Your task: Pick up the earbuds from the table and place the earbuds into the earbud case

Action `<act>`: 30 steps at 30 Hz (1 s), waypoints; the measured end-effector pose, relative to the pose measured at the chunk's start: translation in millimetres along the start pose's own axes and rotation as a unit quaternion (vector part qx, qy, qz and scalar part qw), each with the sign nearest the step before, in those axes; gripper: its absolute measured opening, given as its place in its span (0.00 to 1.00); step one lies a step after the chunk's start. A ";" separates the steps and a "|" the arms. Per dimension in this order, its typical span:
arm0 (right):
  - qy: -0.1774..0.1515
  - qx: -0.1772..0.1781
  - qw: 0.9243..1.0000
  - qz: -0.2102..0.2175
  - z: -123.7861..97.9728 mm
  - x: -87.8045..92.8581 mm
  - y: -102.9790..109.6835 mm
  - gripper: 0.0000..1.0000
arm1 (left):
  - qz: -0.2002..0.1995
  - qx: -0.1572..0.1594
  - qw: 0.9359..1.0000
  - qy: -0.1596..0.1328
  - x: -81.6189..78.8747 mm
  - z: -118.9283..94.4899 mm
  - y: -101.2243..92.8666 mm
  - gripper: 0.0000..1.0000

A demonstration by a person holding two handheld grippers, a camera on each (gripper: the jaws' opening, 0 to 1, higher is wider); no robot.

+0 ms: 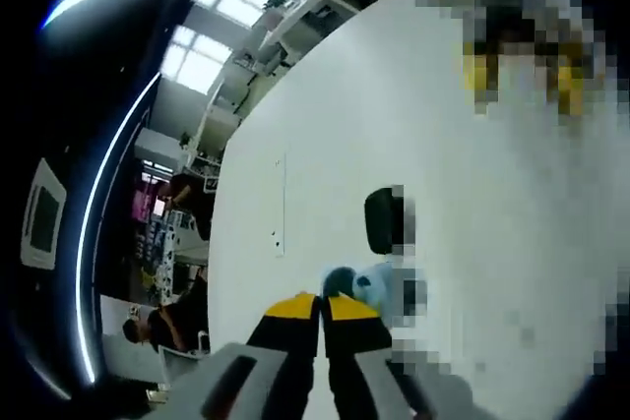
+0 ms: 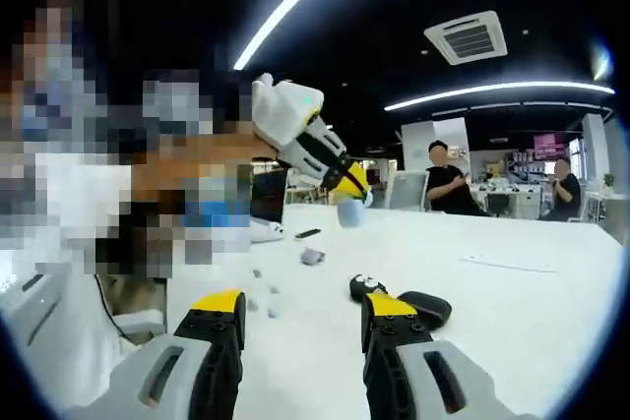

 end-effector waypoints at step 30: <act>-0.012 -0.065 0.998 0.018 -1.4 -19.7 65.8 0.16 | 0.119 0.053 0.991 -0.036 -112.6 -84.4 -118.5 0.04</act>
Point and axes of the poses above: the point that each gripper's makers call its tool centre point, and the gripper's own axes: z roughly forward along the fingers, y roughly to its left, x roughly out of its underside, the point moved 1 cm from there along -z, roughly backward along the fingers, and after that the axes turned 4 degrees about y, right-handed, at the moved point
